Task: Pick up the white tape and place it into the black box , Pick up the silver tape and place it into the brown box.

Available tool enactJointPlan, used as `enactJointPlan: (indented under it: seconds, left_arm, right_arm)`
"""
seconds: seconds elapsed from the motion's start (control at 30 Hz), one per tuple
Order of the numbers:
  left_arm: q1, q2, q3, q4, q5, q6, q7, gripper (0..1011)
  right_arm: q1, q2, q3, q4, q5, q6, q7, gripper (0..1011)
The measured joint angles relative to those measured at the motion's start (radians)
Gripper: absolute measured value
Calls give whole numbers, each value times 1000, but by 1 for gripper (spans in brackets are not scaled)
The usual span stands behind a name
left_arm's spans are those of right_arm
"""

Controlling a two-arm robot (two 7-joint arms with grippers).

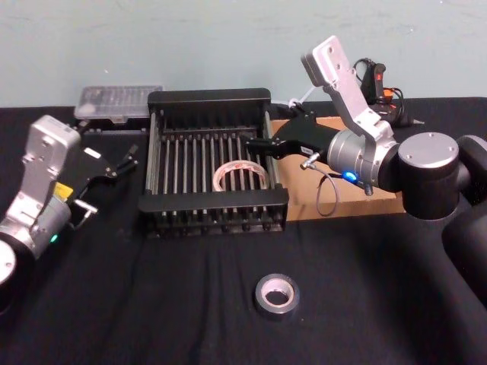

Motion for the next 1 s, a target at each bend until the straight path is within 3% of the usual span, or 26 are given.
enactJointPlan:
  seconds: [0.27,0.47,0.7,1.0]
  left_arm:
    - [0,0,0,0,0,0,0,1001]
    - [0,0,0,0,0,0,0,1001]
    - [0,0,0,0,0,0,0,1001]
    - [0,0,0,0,0,0,0,1001]
  right_arm:
    - [-5,4,1,-9,-1,6,-6,1002]
    - [-29,27,20,-53,1,23,-14,1002]
    - [-87,80,60,-143,24,47,-15,1002]
    - [-195,183,122,-296,72,89,-6,1002]
